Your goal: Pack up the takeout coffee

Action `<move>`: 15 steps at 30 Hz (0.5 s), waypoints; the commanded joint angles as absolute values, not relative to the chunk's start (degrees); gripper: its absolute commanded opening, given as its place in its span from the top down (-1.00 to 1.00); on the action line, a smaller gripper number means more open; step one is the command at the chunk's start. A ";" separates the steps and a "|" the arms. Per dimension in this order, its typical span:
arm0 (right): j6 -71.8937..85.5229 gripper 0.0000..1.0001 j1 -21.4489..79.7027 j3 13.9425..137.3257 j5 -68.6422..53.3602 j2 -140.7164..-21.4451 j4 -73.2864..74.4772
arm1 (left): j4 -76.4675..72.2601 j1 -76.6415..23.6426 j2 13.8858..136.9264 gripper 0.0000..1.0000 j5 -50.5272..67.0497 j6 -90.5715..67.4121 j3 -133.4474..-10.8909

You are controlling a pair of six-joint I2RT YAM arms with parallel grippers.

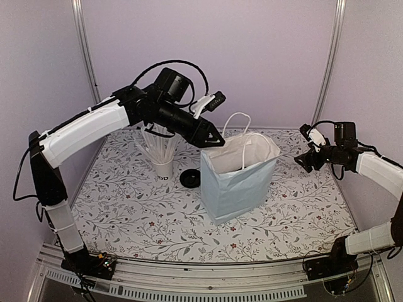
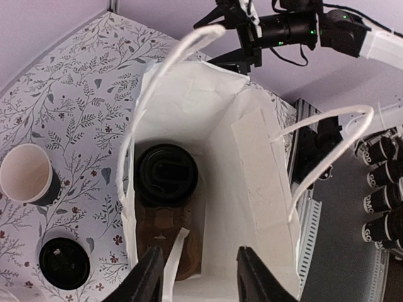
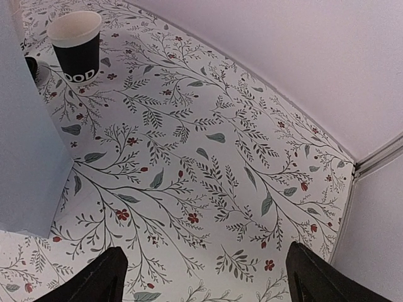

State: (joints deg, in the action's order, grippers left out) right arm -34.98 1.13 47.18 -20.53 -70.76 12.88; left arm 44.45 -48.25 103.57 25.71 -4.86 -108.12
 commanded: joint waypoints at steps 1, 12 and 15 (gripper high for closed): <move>-35.51 -0.82 1.48 46.94 -20.86 -70.88 13.39 | 42.28 -49.56 105.39 0.06 24.14 -4.58 -110.44; -33.27 -0.86 1.50 47.41 -19.66 -72.11 12.20 | 33.34 -46.65 89.81 -0.47 -0.39 1.85 -96.23; -29.34 -0.98 1.49 49.37 -19.73 -73.36 12.22 | 21.15 -43.07 81.86 -0.61 -11.19 4.77 -81.92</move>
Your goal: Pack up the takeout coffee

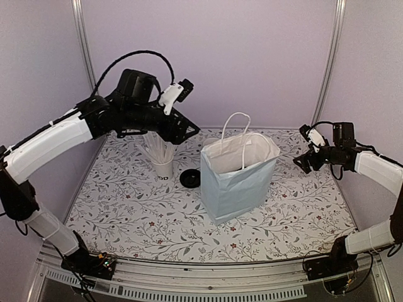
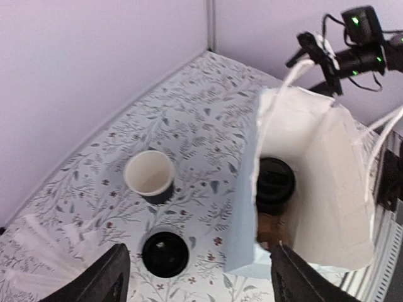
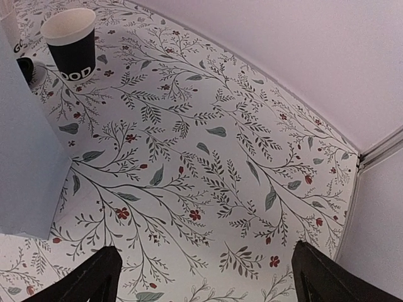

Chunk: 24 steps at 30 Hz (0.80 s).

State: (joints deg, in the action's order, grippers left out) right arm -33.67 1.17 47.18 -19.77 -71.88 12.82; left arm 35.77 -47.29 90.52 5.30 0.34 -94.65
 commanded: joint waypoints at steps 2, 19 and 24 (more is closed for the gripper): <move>-26.75 -0.98 1.43 51.43 -20.34 -74.04 12.86 | 8.36 -39.52 77.26 -0.82 -16.58 5.42 -70.78; -6.06 -0.98 0.60 65.02 -19.74 -66.92 8.71 | -7.31 -34.16 63.29 -0.82 -22.91 5.57 -54.03; -7.01 -0.98 0.58 66.68 -20.19 -66.05 11.01 | -4.87 -34.19 63.46 -0.81 -18.95 3.93 -55.67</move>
